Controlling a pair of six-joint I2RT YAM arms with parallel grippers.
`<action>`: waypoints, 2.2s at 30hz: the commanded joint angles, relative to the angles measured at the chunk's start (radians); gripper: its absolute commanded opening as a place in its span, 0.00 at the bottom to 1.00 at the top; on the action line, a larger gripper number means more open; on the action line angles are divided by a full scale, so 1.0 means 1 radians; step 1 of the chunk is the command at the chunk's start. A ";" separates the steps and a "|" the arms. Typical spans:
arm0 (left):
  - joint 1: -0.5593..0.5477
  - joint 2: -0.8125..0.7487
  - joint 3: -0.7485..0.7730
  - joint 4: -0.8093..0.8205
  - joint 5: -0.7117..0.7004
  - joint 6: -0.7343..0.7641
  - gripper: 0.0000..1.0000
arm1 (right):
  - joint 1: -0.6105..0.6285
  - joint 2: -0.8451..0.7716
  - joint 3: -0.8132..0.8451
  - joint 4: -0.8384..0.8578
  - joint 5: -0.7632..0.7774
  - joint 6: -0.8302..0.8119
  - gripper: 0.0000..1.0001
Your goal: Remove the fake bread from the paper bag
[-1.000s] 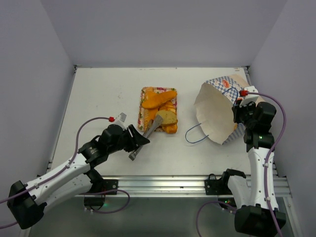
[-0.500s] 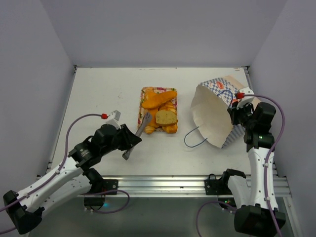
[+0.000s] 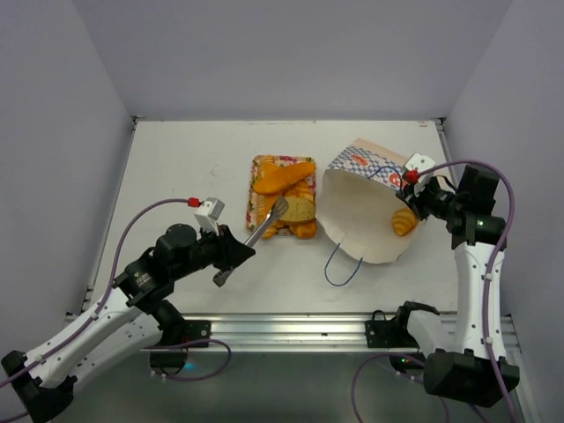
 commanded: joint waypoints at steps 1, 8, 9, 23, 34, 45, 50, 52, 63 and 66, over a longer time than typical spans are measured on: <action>0.003 -0.006 -0.020 0.105 0.077 0.077 0.21 | -0.003 0.018 0.069 -0.124 -0.108 -0.152 0.00; 0.002 0.046 -0.058 0.246 0.222 0.102 0.18 | -0.003 0.013 0.065 -0.231 -0.105 -0.263 0.00; 0.002 0.054 -0.066 0.275 0.262 0.102 0.17 | -0.003 0.006 0.061 -0.245 -0.088 -0.272 0.00; -0.234 0.550 0.000 0.681 0.234 -0.017 0.20 | -0.003 -0.088 -0.135 -0.143 -0.049 -0.160 0.00; -0.309 0.899 0.210 0.773 0.151 -0.012 0.33 | -0.003 -0.137 -0.186 -0.063 -0.054 -0.047 0.00; -0.339 1.126 0.336 0.882 0.069 -0.027 0.36 | -0.001 -0.131 -0.209 0.000 -0.042 0.039 0.00; -0.340 1.221 0.417 0.875 0.072 -0.018 0.42 | -0.003 -0.125 -0.209 0.005 -0.046 0.045 0.00; -0.340 1.263 0.440 0.872 0.080 -0.018 0.45 | -0.001 -0.123 -0.210 0.005 -0.046 0.045 0.00; -0.342 1.367 0.542 0.811 0.019 0.006 0.49 | -0.003 -0.116 -0.213 0.005 -0.056 0.044 0.00; -0.340 1.392 0.575 0.797 0.025 0.008 0.49 | -0.003 -0.116 -0.212 0.006 -0.057 0.044 0.00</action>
